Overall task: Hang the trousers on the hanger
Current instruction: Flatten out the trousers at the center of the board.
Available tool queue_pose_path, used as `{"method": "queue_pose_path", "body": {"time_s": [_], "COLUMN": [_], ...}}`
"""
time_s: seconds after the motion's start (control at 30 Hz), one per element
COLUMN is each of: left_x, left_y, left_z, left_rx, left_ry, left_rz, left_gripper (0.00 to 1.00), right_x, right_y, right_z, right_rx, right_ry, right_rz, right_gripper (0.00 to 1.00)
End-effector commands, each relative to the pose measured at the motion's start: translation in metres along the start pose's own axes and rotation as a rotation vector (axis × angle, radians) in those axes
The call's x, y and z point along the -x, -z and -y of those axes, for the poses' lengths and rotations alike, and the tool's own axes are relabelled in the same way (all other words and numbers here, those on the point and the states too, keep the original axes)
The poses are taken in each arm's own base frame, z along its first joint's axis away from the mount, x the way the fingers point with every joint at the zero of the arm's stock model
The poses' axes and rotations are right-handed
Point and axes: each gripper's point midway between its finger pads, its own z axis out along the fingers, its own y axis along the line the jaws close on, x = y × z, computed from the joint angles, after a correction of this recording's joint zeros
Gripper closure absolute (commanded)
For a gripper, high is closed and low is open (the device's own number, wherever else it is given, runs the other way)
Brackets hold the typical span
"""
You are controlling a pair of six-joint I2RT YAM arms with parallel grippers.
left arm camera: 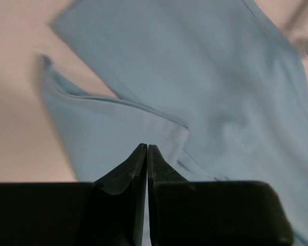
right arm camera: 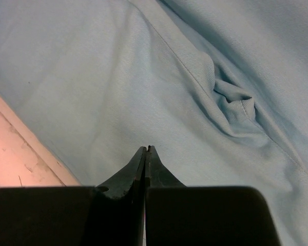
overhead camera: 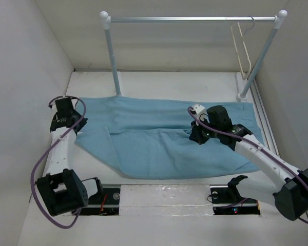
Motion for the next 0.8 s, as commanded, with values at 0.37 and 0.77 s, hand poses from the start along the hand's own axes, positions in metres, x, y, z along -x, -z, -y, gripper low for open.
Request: {"method": "queue_pose_path", "body": {"time_s": [0.37,0.77], "left_x": [-0.105,-0.128], "left_y": [-0.033,-0.061], "left_z": [0.045,0.044], "left_rx": [0.145,0.143], "left_ry": [-0.448,-0.500], "left_rz": [-0.178,-0.258], "left_gripper": [0.72,0.71], "right_x": [0.012,0.010], "right_y": [0.003,0.001], "right_z": [-0.007,-0.009], "right_rx": [0.047,0.060], "right_ry": [0.054,0.034], "right_rz": [0.035,0.041], "right_gripper": [0.84,0.78]}}
